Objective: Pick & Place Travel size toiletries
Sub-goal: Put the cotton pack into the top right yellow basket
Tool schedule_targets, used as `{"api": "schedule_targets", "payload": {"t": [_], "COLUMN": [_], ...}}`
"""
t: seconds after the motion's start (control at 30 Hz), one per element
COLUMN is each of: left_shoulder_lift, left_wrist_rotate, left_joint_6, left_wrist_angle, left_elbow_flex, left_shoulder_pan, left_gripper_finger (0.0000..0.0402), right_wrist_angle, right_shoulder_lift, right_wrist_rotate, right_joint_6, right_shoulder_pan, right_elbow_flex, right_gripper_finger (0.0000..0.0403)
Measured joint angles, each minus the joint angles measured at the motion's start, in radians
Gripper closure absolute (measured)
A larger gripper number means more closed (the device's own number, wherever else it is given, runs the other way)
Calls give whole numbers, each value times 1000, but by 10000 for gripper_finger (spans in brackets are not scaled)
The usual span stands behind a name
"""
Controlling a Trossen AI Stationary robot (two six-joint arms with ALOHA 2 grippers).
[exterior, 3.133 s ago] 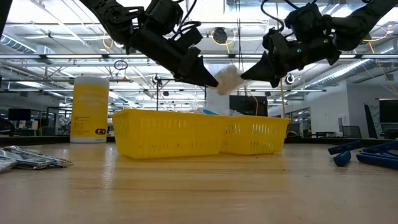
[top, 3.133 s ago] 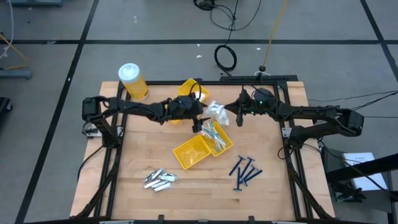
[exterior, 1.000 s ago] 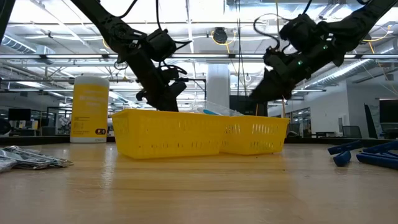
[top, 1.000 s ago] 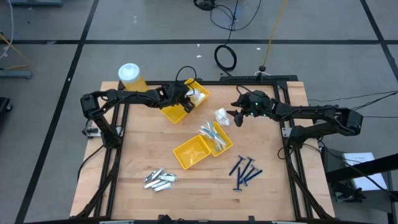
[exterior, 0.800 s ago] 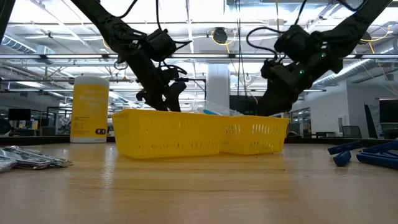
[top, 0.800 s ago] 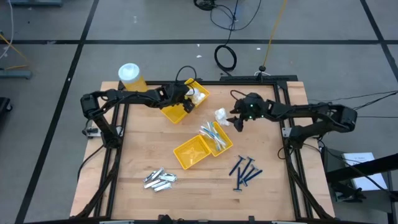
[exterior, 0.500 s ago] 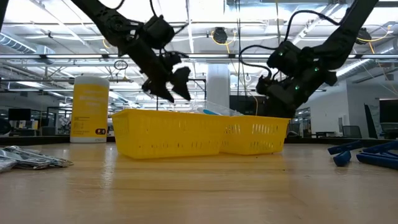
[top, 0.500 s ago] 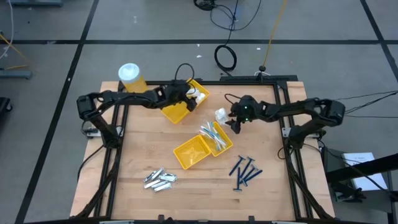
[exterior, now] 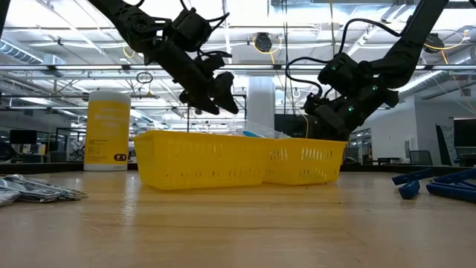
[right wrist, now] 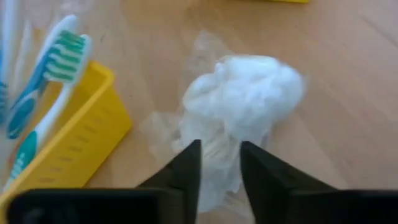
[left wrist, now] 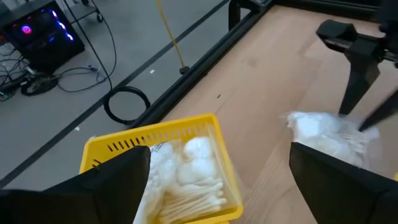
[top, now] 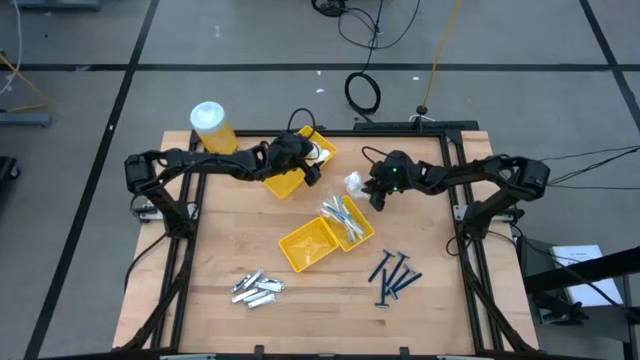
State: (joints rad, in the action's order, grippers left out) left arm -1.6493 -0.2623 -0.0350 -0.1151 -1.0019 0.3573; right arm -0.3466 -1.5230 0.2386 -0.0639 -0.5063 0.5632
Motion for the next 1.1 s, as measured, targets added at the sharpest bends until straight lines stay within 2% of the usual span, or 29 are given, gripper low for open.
{"api": "schedule_targets", "payload": {"t": [0.1,0.17,0.4,0.77,0.93,1.1], "left_shoulder_lift": [0,0,0,0,0,62], "left_wrist_rotate": [0,0,0,1,-10,-27], "left_joint_6": [-7,-18,-37,-52,-54,-8], "left_wrist_angle": [0,0,28,43,38,36], "left_elbow_flex": [0,0,0,0,0,2], "left_shoulder_pan": [-2,-2,-2,-7,-6,-6], "left_gripper_finger": [40,45,58,63,66,82], "right_wrist_angle": [0,0,-38,-112,-231,-351], "right_shoulder_lift": [0,0,44,251,245,149], "right_wrist_rotate": [0,0,-2,-1,-2,1], "right_joint_6": [6,39,103,35,19,-30], "right_shoulder_pan": [-20,-31,-32,-31,-33,-37], "right_elbow_flex": [0,0,-1,0,-1,12], "right_gripper_finger": [373,395,402,403,403,403]}}
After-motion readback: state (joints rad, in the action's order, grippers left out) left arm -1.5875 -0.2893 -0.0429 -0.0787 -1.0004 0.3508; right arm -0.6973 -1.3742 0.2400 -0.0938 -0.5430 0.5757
